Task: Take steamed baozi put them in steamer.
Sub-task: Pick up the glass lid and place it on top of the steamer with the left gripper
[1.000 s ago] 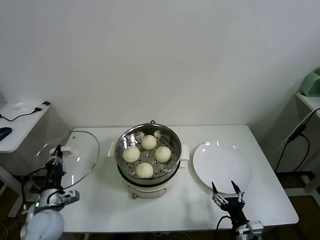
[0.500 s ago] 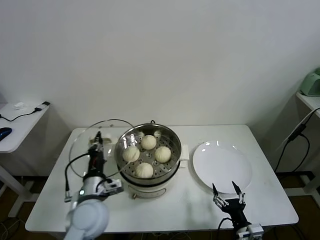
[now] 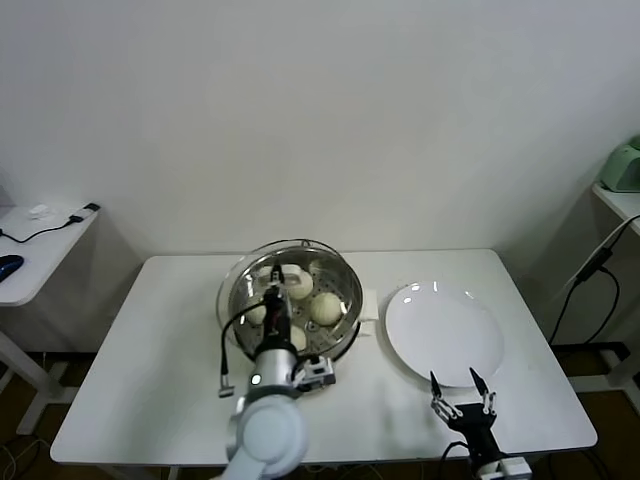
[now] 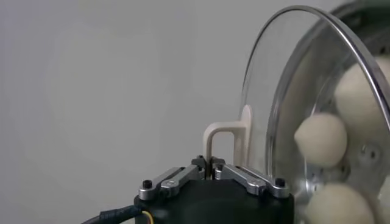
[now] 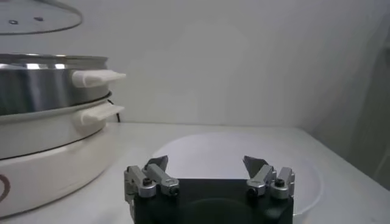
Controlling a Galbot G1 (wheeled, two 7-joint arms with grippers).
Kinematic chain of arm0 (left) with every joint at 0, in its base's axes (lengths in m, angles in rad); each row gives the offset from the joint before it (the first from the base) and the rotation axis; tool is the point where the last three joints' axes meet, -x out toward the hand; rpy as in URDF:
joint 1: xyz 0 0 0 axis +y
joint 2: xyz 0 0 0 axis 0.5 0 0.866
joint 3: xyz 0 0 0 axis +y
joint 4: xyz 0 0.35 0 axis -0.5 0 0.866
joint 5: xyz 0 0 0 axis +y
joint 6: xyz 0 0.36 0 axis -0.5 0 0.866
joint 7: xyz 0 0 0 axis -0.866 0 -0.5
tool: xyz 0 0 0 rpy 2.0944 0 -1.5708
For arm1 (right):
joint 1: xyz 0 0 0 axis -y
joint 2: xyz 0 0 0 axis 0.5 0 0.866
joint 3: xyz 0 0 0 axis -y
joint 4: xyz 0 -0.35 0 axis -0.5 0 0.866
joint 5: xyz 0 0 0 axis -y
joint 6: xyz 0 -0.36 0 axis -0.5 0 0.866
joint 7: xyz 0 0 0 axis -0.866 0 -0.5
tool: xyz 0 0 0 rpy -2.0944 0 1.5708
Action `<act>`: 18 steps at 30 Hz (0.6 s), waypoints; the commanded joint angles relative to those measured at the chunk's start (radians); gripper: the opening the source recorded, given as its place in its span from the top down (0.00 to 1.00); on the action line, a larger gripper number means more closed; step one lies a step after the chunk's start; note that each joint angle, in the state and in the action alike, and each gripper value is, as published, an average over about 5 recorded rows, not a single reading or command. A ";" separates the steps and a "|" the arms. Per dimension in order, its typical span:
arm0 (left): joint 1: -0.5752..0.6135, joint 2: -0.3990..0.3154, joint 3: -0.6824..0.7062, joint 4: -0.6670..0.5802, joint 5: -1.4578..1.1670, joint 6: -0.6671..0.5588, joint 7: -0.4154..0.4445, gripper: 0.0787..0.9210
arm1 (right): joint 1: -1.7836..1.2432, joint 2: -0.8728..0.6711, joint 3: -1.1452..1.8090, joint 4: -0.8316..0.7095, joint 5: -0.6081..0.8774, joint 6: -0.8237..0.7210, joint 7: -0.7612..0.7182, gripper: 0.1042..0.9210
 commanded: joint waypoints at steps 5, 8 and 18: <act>-0.059 -0.086 0.117 0.119 0.080 0.042 0.024 0.93 | -0.008 0.006 0.012 -0.011 0.010 0.055 0.007 0.12; -0.070 -0.086 0.107 0.145 0.071 0.043 0.014 0.93 | -0.009 0.007 0.012 -0.012 0.014 0.064 0.009 0.12; -0.090 -0.061 0.062 0.197 0.052 0.037 -0.023 0.93 | -0.010 0.009 0.016 -0.010 0.018 0.080 0.012 0.12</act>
